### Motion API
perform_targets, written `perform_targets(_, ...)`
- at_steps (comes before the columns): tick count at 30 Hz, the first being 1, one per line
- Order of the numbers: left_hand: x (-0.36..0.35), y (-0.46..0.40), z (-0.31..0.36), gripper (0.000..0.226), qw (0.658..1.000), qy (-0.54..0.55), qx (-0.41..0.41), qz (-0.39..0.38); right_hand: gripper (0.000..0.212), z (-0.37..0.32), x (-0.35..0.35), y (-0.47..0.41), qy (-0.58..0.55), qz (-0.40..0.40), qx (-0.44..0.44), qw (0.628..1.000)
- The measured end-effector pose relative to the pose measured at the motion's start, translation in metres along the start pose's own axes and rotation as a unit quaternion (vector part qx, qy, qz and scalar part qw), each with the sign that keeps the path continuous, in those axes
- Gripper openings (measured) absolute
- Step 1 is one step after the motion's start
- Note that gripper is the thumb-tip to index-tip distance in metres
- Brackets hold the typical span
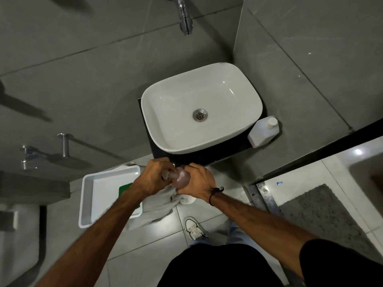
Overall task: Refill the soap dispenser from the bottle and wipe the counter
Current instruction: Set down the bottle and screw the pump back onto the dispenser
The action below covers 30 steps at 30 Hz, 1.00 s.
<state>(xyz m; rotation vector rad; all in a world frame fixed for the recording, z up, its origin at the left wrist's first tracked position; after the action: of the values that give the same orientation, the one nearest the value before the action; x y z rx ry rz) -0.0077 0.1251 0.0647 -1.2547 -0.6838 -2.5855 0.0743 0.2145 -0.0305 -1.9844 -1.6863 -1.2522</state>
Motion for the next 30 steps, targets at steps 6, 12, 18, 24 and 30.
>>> perform_targets(6,0.006,0.002,-0.009,0.026,0.999,-0.002,0.029,0.029,0.060,-0.003,0.005,-0.001,0.004,0.010,0.009,1.000)
perform_targets(12,-0.002,-0.002,0.005,0.024,0.998,-0.046,-0.032,-0.024,0.056,-0.003,0.004,-0.004,0.015,-0.005,0.000,1.000)
perform_targets(18,0.000,-0.003,0.002,0.034,0.998,-0.026,-0.044,-0.039,0.058,-0.004,0.007,-0.003,0.024,-0.002,0.012,1.000)
perform_targets(24,0.007,0.001,-0.031,0.031,0.993,0.032,0.112,-0.003,0.067,-0.010,0.012,-0.003,0.026,0.003,0.022,0.999)
perform_targets(30,0.002,-0.002,-0.007,0.018,0.999,-0.039,0.002,-0.033,0.060,-0.013,0.012,-0.004,0.037,-0.001,0.032,0.999)
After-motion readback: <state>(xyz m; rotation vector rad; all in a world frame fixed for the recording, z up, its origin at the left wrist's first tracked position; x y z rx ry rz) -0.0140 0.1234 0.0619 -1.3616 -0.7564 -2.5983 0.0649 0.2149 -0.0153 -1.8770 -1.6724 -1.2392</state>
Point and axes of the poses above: each hand's wrist, its own y-axis away from the middle knuckle, its own x-axis out of the back of the hand, z = x × y, the point moved 9 cm from there along -y, towards the middle knuckle, and after that the axes turned 10 degrees about -z, right-handed, at the moved point
